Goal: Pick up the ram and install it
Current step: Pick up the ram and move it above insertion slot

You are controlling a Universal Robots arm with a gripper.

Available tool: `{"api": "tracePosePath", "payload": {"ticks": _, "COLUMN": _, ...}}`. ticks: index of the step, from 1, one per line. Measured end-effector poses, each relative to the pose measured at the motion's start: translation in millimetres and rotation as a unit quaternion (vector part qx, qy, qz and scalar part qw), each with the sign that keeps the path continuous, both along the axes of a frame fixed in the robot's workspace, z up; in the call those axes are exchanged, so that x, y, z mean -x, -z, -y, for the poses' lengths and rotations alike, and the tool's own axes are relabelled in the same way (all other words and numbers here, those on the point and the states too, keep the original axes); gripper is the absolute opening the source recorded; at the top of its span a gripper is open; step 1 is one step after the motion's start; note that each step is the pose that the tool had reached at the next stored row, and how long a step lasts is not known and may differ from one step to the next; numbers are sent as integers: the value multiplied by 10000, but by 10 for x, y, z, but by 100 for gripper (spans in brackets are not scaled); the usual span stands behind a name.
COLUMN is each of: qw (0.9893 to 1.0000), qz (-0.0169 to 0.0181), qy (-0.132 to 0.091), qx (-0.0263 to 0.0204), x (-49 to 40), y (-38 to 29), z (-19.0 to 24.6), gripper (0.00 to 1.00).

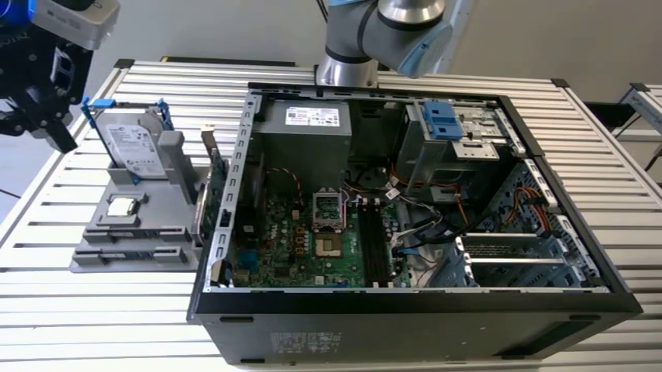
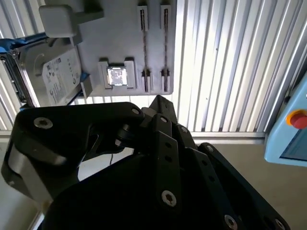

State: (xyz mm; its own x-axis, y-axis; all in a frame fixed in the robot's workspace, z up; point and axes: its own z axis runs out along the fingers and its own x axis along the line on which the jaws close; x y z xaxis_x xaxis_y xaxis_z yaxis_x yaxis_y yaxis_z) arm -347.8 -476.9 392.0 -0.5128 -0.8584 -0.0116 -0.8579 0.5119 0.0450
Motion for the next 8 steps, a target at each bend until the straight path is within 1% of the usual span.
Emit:
{"api": "tracePosePath", "payload": {"ticks": 4, "qw": 9998, "qz": 0, "qy": -213, "qx": 0, "x": -2, "y": 0, "z": 0, "gripper": 0}}
{"api": "tracePosePath", "payload": {"ticks": 8, "qw": 9990, "qz": 0, "qy": -447, "qx": 0, "x": -3, "y": 0, "z": 0, "gripper": 0}}
